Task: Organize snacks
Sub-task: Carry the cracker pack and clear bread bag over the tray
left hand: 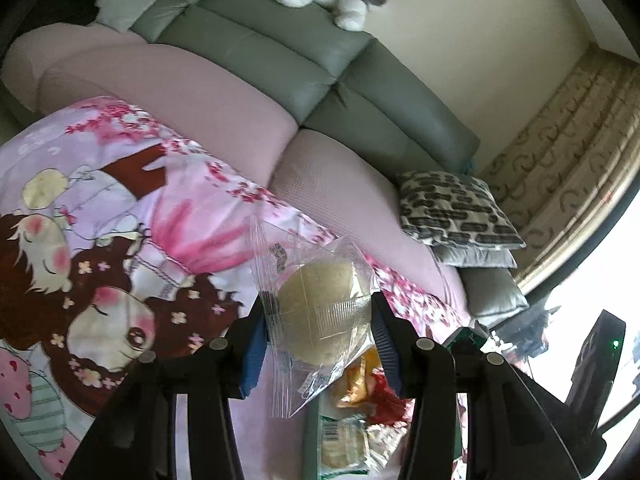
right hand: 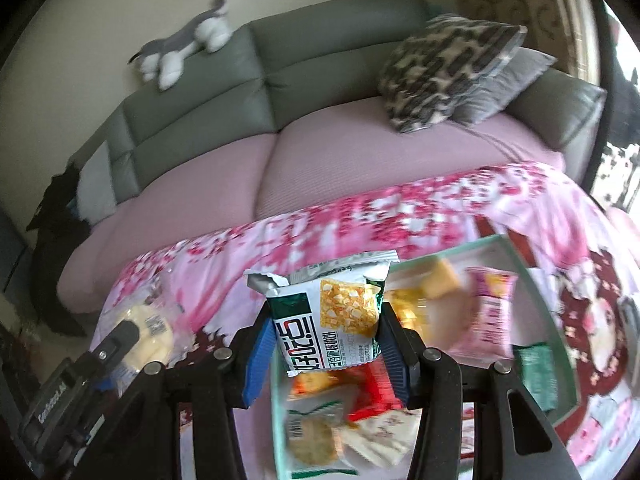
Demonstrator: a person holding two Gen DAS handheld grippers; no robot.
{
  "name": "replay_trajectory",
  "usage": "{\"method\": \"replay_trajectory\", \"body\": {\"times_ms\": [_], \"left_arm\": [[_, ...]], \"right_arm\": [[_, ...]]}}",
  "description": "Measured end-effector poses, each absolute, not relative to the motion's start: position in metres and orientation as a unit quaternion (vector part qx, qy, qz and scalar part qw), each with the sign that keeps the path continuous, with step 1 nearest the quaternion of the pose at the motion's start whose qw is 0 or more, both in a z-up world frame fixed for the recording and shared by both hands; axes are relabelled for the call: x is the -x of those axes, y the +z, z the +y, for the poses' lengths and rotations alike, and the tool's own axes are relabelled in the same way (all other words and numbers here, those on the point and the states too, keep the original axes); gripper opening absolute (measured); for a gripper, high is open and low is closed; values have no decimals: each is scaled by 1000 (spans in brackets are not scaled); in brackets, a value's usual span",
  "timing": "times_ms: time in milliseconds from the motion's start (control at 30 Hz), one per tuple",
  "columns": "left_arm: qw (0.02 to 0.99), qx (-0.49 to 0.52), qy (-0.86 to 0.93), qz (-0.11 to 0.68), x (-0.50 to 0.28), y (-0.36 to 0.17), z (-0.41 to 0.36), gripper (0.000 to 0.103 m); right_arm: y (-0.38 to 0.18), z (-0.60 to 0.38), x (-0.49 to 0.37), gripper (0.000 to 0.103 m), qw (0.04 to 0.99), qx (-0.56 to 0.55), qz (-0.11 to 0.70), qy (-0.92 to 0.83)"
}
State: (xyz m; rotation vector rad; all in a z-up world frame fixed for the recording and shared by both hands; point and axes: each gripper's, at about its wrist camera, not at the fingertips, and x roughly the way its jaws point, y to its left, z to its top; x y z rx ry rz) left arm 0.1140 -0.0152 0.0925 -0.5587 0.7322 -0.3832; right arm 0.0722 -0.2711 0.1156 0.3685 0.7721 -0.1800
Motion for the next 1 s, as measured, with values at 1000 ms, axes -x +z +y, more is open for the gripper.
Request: {"method": "replay_trajectory", "body": {"times_ms": [1000], "left_arm": [[840,192,-265,434,-84,79,-127,50]], "right_arm": [[103,-359,3,52,875,-227,391,-172]]}}
